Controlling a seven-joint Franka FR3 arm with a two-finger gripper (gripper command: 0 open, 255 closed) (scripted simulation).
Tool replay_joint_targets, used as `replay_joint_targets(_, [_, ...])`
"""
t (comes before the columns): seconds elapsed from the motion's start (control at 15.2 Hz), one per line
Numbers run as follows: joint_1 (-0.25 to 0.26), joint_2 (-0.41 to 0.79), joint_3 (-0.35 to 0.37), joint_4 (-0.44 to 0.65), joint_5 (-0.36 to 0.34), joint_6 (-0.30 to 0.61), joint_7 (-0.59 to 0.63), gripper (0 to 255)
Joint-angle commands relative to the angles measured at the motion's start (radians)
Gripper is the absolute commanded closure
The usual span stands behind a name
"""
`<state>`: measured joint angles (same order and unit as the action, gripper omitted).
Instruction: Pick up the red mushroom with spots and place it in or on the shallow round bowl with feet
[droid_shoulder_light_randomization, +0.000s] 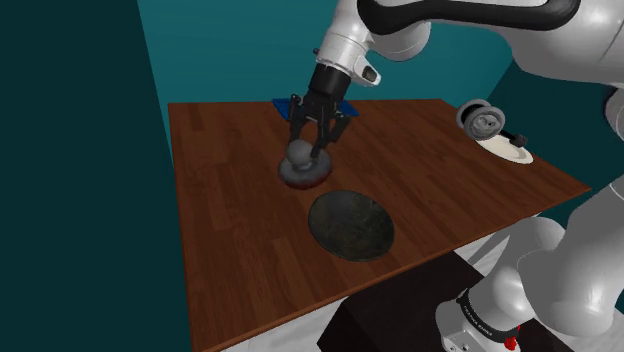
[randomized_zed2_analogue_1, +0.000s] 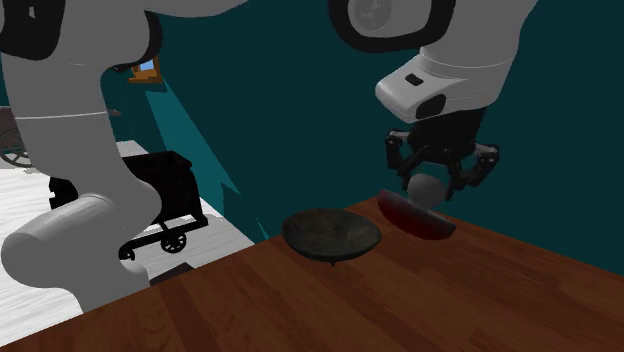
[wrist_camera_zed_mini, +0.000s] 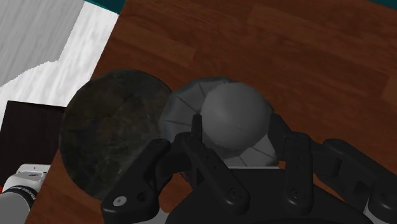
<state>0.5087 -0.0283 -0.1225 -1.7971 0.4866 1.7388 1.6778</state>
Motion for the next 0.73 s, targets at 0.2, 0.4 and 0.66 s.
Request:
replay_joint_targets(0.2, [-0.001, -0.204, 0.007, -0.236, -0.020, 0.036, -0.004, 255])
replay_joint_targets(0.4, [-0.007, -0.326, 0.014, -0.359, -0.031, 0.041, 0.003, 255])
replay_joint_targets(0.66, [-0.018, -0.492, 0.024, -0.506, -0.044, 0.028, 0.017, 255])
